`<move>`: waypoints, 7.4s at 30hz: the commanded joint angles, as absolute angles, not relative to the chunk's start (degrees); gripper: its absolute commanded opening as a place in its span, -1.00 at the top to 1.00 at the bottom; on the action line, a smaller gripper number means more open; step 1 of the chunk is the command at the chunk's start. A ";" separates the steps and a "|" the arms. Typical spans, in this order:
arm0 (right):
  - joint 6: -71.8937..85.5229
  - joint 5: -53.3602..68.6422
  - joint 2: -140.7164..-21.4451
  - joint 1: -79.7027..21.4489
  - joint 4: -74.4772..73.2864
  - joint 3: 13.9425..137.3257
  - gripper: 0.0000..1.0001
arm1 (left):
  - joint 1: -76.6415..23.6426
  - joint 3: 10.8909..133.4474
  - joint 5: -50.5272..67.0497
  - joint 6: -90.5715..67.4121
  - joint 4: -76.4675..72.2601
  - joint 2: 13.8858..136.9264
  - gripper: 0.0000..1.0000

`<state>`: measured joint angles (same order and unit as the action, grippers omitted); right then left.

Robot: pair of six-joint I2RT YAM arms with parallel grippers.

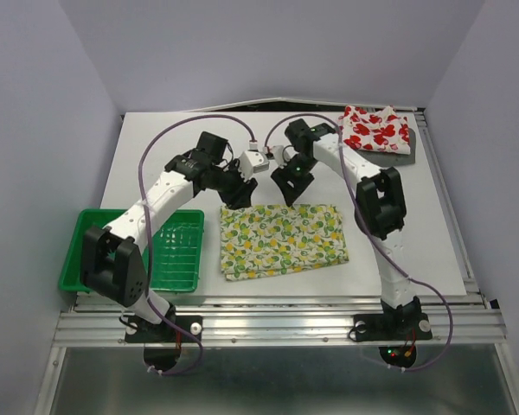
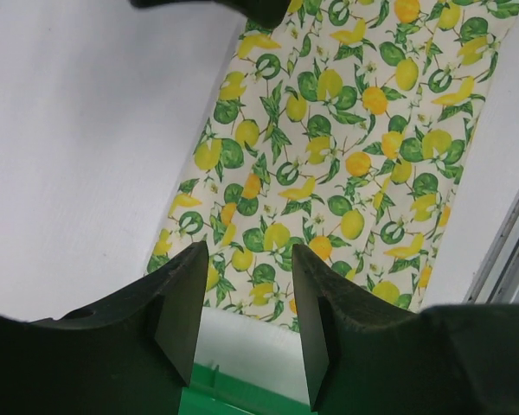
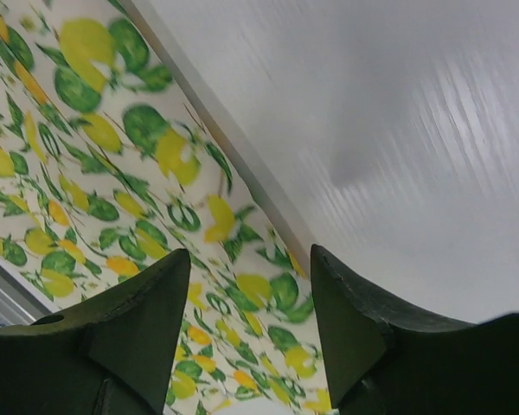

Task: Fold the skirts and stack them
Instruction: Fold the skirt

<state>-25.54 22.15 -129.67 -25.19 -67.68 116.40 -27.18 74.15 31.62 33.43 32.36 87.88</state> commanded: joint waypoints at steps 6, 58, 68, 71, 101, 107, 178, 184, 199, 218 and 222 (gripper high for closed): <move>-24.52 24.08 -136.75 -32.16 -61.18 129.54 -0.28 | -22.07 69.88 39.02 29.37 29.98 78.76 -0.09; -13.19 9.49 -139.31 -17.49 -53.95 120.69 0.56 | -16.60 66.53 21.81 28.83 26.01 82.52 0.00; -10.80 13.97 -127.18 -12.58 -60.46 115.23 -0.43 | -25.75 68.46 15.73 23.83 24.61 92.54 0.17; -12.56 16.17 -125.69 -9.76 -63.10 110.67 -0.37 | -26.81 71.18 16.61 20.14 24.17 97.37 0.28; -9.14 39.12 -114.18 -8.35 -61.08 79.62 -0.36 | -21.44 91.68 26.89 16.77 22.41 112.96 0.11; -10.10 29.10 -104.60 -7.30 -61.08 84.19 -0.50 | -24.95 81.05 19.09 27.58 23.20 92.57 -0.45; -30.42 -8.90 -79.99 -59.06 -15.11 34.80 0.99 | -25.31 77.25 43.77 -9.32 5.35 118.57 1.00; -27.43 -2.82 -77.26 -59.06 -23.89 42.09 0.99 | -24.35 78.05 42.72 -6.33 6.94 113.92 1.00; -24.08 -0.62 -78.31 -59.06 -28.03 45.88 0.99 | -23.82 76.29 45.44 -5.45 7.56 113.73 1.00; -23.29 2.37 -80.42 -59.06 -28.48 47.64 0.99 | -24.70 72.77 54.58 -9.67 1.49 111.09 1.00; -22.50 2.64 -79.98 -59.06 -29.00 48.25 0.99 | -24.35 73.04 48.70 -9.15 5.18 116.43 1.00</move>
